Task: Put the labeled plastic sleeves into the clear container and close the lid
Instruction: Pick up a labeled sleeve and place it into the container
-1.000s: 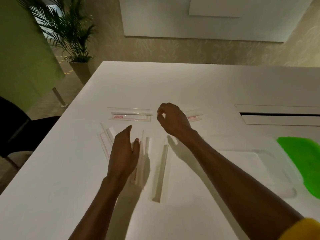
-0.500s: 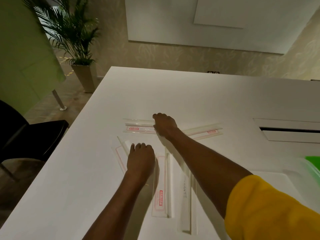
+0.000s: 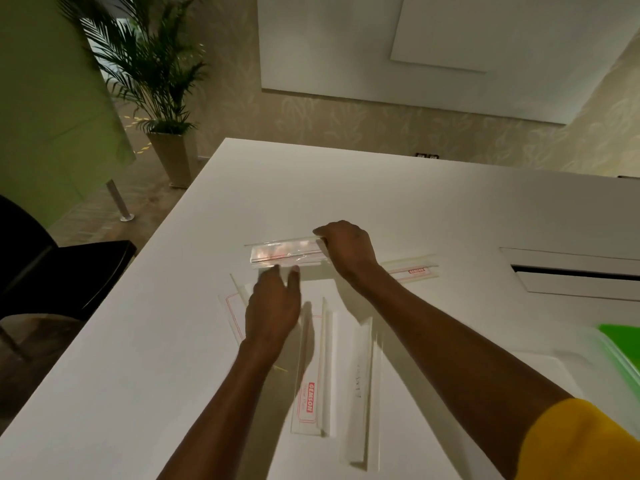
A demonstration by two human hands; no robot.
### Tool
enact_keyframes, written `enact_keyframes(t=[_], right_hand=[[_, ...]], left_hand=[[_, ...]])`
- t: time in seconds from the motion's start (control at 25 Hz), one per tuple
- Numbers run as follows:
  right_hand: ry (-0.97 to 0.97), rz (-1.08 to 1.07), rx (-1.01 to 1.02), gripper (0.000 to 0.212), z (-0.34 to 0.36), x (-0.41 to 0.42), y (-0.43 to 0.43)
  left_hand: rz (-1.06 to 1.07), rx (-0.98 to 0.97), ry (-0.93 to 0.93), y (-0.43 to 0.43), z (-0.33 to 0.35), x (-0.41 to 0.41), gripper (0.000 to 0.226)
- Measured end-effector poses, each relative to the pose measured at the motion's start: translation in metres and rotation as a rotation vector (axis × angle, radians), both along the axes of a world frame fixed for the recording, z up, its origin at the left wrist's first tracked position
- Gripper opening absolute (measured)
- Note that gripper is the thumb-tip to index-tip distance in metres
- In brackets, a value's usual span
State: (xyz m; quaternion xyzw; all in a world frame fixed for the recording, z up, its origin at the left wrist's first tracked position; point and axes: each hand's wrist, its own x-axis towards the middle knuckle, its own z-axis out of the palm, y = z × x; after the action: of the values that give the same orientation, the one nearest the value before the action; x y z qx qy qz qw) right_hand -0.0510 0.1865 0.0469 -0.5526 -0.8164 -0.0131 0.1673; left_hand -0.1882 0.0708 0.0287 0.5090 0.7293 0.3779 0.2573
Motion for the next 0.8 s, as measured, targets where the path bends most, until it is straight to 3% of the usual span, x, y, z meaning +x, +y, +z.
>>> enact_keyframes(t=[0.12, 0.2, 0.32, 0.48, 0.56, 0.8], right_hand=[[0.045, 0.03, 0.11, 0.039, 0.022, 0.022, -0.024], [0.0, 0.054, 0.206, 0.042, 0.033, 0.039, -0.043], [-0.029, 0.075, 0.377, 0.042, 0.04, 0.063, -0.071], [0.034, 0.059, 0.559, 0.041, 0.046, 0.095, -0.106], [0.069, 0.036, 0.546, 0.044, 0.05, 0.112, -0.126], [0.065, 0.025, 0.366, 0.072, 0.062, 0.129, -0.182]], left_hand=[[0.21, 0.001, -0.505, 0.004, 0.018, 0.003, 0.079], [0.26, 0.063, -0.786, 0.001, 0.028, 0.009, 0.081], [0.217, 0.184, -0.981, -0.011, 0.034, 0.022, 0.074], [0.014, 0.286, -1.04, -0.033, 0.034, 0.034, 0.045], [-0.029, 0.32, -1.032, -0.047, 0.04, 0.04, 0.049], [0.079, 0.484, -0.624, -0.088, 0.078, 0.099, 0.047]])
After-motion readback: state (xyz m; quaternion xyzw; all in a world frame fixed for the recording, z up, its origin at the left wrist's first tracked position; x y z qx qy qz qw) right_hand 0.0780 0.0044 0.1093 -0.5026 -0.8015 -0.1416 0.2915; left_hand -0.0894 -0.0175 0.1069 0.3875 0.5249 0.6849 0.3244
